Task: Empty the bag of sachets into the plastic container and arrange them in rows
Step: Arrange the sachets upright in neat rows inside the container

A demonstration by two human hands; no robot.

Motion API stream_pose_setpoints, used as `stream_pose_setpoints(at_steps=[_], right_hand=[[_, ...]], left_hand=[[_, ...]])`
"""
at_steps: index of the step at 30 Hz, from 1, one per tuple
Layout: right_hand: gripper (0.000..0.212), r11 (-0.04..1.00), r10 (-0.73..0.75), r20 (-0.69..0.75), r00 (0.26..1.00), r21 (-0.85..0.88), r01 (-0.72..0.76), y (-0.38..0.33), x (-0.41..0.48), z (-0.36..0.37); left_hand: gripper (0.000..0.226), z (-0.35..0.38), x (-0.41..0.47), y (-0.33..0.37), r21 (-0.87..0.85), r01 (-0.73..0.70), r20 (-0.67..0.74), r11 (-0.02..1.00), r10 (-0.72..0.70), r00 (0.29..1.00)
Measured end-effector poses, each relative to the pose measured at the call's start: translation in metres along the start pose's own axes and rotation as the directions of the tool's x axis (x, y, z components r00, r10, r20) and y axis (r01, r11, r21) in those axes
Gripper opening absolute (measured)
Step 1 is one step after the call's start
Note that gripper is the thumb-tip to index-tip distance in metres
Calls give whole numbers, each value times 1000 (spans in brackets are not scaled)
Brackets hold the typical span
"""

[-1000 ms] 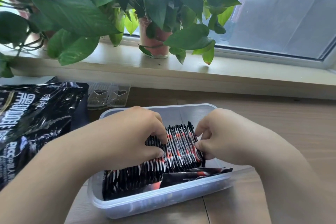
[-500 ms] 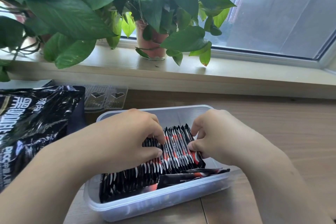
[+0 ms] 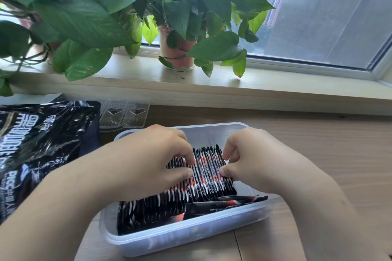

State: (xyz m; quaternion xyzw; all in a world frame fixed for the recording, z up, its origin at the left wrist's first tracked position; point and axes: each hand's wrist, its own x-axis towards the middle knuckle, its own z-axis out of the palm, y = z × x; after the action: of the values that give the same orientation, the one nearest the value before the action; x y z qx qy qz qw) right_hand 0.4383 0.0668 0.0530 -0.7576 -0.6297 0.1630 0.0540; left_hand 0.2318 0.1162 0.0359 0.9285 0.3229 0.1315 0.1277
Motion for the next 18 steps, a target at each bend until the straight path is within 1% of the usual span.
stream_pose_setpoints(at_steps=[2,4,6,8,10,12,15,18], right_hand=[[25,1000,5,-23,1000,-31,-5,1,0,1],[28,998,5,-41,999,-60,-7,1,0,1],[24,997,-1,-60,998,-78,-4,3,1,-1],[20,997,-13,-72,997,-79,7,5,0,-3],[20,998,-17,-70,997,-67,13,6,-1,-5],[23,997,-37,-79,996,-72,31,7,-3,-7],[23,989,-128,-130,983,-85,117,10,-7,-10],[12,972,-236,-145,961,-53,231,14,-15,-17]], left_hand=[[22,-3,-1,5,-63,-36,-39,997,33,999],[27,-6,-2,11,-139,-81,-41,987,76,996],[28,-7,-4,17,-195,-112,26,974,119,993],[28,-5,-3,21,-234,-109,115,966,139,984],[27,-3,-1,24,-225,-99,172,969,140,975],[26,-2,2,24,-182,-89,206,979,127,970],[25,-1,4,24,-209,-53,242,976,104,965],[24,-1,4,24,-214,-45,257,976,101,961]])
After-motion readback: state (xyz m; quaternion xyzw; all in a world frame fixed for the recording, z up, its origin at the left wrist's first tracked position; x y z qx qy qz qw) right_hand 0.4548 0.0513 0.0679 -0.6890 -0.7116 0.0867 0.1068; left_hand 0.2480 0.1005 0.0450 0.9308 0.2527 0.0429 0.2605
